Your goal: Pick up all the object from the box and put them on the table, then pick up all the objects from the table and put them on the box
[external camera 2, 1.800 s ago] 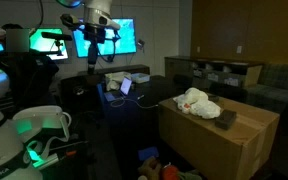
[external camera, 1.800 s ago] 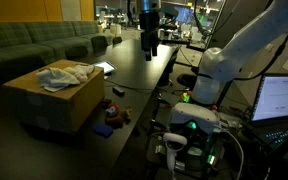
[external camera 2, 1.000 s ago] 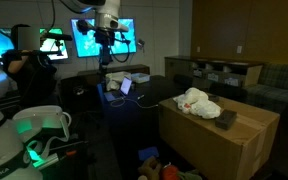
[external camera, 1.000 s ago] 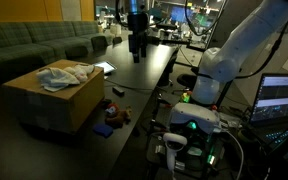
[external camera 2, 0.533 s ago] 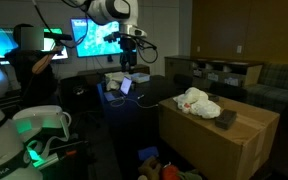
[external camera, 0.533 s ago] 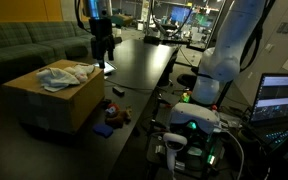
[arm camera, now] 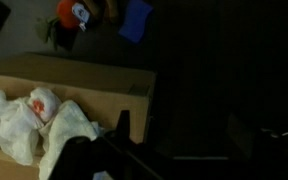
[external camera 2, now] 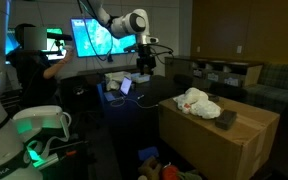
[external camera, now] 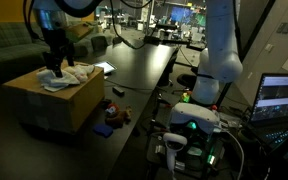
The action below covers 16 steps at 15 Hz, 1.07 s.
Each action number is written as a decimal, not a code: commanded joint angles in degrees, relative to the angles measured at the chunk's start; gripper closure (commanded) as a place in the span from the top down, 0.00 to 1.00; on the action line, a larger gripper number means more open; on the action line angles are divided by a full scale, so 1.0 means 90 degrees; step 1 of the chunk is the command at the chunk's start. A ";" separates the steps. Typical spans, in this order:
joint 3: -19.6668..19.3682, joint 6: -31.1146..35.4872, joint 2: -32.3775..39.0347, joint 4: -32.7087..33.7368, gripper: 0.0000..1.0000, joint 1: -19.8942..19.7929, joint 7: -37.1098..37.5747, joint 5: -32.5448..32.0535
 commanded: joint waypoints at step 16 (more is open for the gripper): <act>-0.1810 0.1287 0.2965 0.2668 1.00 0.0680 0.0262 -0.0733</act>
